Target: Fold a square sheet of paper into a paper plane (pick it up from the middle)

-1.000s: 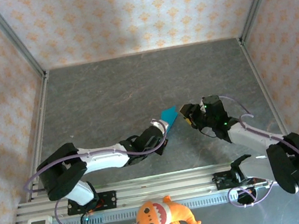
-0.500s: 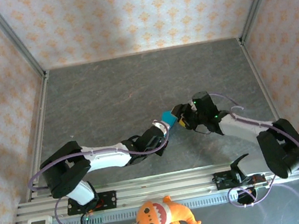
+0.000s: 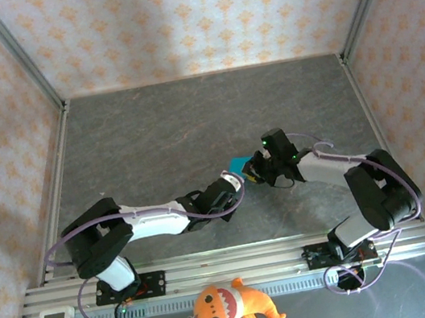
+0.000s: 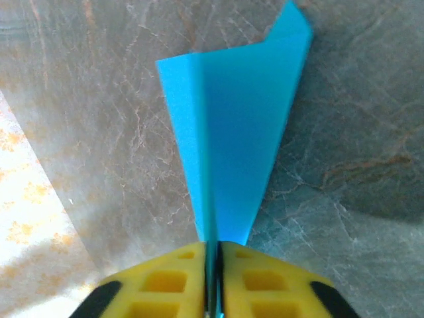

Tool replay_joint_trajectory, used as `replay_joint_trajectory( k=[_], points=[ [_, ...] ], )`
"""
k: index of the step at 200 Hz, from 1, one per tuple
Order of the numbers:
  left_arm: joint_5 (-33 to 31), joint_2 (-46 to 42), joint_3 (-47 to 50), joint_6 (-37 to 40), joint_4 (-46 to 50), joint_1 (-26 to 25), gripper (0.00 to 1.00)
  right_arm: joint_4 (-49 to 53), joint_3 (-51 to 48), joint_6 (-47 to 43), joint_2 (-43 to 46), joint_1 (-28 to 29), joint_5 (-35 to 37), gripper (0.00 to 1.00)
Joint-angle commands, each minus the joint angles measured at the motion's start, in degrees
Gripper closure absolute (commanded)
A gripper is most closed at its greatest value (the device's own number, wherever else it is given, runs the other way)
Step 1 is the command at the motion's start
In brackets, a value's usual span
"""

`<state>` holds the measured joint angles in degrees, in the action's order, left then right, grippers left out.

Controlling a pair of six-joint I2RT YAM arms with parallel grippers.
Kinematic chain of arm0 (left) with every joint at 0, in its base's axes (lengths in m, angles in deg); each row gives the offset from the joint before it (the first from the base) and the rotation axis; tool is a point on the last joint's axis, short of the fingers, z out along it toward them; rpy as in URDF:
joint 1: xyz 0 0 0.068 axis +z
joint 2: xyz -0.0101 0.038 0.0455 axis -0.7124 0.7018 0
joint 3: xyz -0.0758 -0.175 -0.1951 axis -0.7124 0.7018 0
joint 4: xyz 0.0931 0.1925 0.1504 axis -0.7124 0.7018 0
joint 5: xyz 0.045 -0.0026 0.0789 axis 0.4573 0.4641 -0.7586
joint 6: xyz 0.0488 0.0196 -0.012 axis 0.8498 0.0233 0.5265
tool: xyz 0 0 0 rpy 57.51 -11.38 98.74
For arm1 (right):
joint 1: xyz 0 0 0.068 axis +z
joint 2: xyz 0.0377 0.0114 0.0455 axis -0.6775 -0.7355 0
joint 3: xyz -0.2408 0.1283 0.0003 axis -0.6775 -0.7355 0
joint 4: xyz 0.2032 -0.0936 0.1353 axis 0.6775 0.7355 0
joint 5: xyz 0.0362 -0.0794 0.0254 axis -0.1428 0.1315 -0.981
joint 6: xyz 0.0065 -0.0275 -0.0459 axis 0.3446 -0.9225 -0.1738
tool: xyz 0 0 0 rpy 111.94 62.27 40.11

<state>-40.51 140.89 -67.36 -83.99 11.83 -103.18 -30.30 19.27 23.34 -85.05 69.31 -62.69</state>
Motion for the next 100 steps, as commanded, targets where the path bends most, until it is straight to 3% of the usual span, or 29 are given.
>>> replay_joint_trajectory(
  k=[1,42,73,100],
  points=[
    [-3.38,1.22,-1.82,2.76,2.85,-0.68,0.91,1.31,1.33,-0.75,-0.03,0.26,-0.64,0.93],
    [-9.09,2.66,-2.69,5.27,4.67,-2.55,0.71,1.22,1.63,-0.62,0.68,0.25,-0.38,1.0],
    [-12.94,4.21,-3.57,5.75,5.81,-3.52,0.7,0.98,1.44,-0.67,0.6,0.32,-0.64,1.0],
    [-14.01,4.31,-3.82,5.47,5.34,-4.11,0.75,0.79,1.3,-0.77,0.73,0.32,-0.77,1.0]
  ],
)
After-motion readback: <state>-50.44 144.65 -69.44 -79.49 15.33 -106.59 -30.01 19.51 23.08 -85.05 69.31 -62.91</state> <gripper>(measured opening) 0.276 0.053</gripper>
